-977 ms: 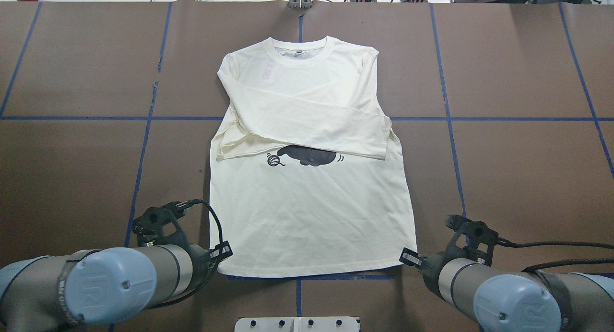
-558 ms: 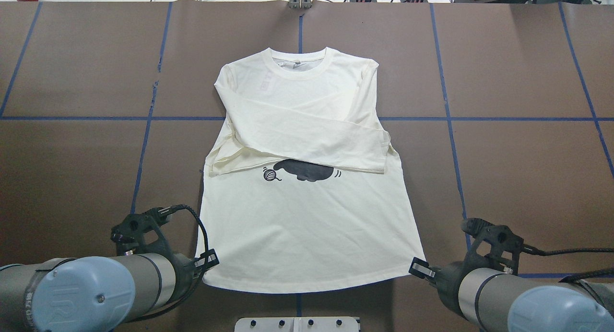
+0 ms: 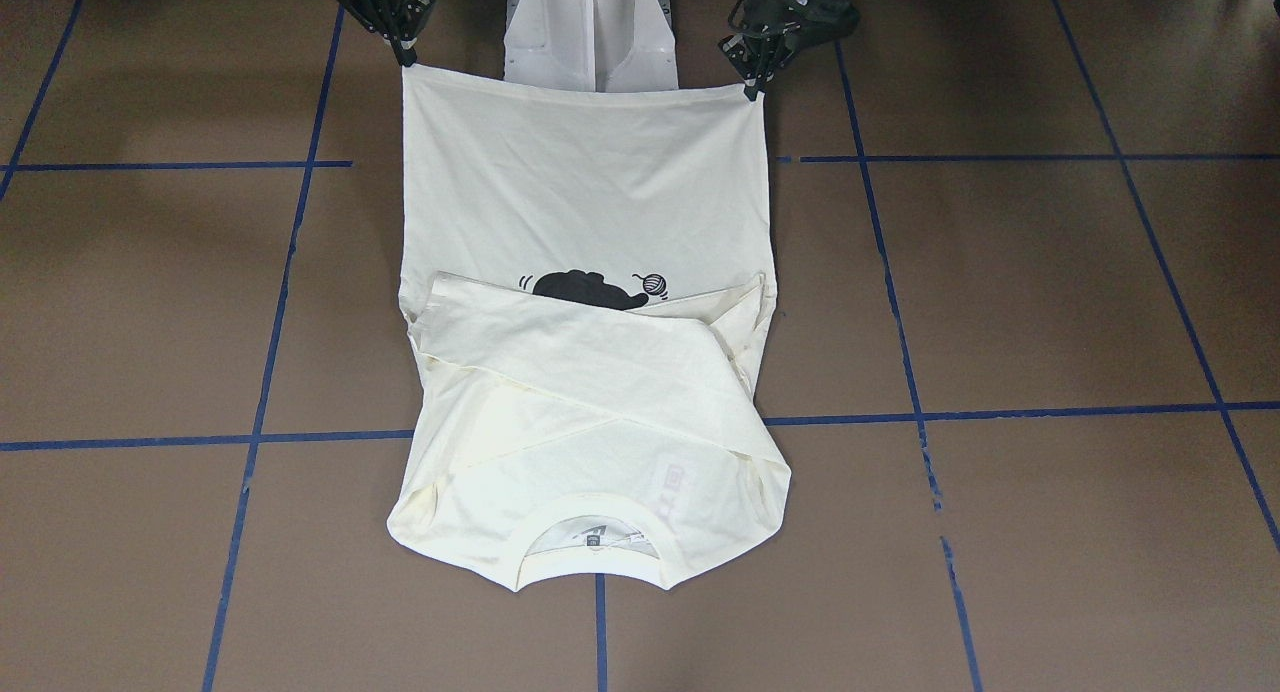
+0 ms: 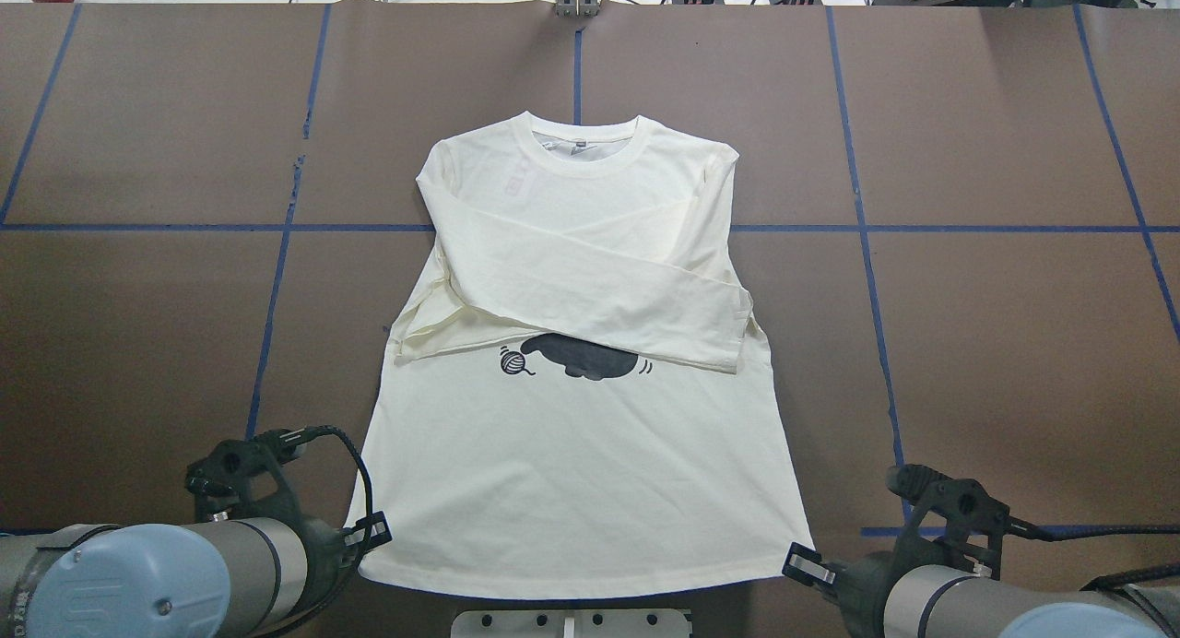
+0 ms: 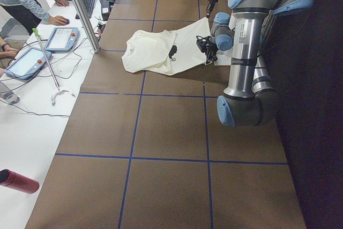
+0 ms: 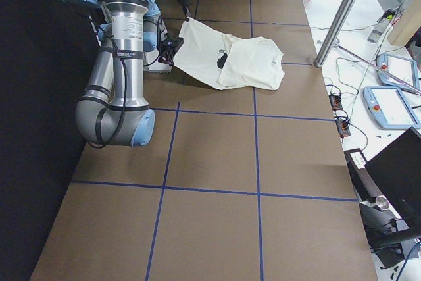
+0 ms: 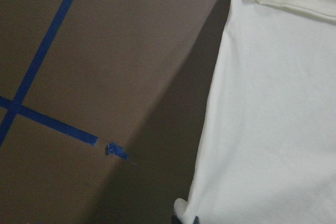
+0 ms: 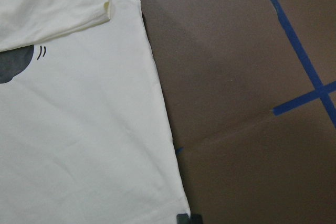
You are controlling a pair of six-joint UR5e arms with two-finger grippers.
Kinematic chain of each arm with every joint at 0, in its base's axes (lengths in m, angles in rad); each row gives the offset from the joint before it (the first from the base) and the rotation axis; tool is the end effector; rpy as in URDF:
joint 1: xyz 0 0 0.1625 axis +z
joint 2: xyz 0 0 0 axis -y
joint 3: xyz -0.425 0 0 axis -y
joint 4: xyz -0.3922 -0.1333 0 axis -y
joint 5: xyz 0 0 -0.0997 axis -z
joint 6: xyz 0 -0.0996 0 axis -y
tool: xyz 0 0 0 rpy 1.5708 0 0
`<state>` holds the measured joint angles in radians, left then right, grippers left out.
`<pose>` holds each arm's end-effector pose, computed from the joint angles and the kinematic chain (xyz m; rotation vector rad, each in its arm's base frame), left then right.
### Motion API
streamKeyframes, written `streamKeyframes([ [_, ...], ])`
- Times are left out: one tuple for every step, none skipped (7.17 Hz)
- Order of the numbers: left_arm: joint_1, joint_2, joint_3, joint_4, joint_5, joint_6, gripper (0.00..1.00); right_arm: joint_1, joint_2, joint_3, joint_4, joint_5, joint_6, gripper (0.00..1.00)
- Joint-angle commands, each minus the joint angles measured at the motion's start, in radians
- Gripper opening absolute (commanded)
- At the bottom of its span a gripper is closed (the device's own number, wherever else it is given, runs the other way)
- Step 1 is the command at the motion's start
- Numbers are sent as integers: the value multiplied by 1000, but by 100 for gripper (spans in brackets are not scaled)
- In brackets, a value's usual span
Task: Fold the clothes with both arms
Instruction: 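Lift the hem with both grippers and carry it toward the collar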
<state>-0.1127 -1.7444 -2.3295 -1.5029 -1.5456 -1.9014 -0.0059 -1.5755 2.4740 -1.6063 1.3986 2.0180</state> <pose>0.4295 -0.1853 0.2550 -0.0711 0.8689 -0.4260 -0.3825 -0.1481 0.2687 -0.0365 -0.8843 0.4868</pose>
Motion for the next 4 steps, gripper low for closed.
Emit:
streamKeyframes([
  [-116,-87,27,-7,-57,43,0,116,8,-15,-1,3,-22,0],
  [-205,-142,100,-5,-67,133,0,179,69,-55,-1,8,-89,0],
  [-278,-177,205,-14,-73,186,0,276,148,-135,-3,52,-182,0],
  [-335,-228,282,-34,-74,227,0,402,226,-246,0,162,-265,0],
])
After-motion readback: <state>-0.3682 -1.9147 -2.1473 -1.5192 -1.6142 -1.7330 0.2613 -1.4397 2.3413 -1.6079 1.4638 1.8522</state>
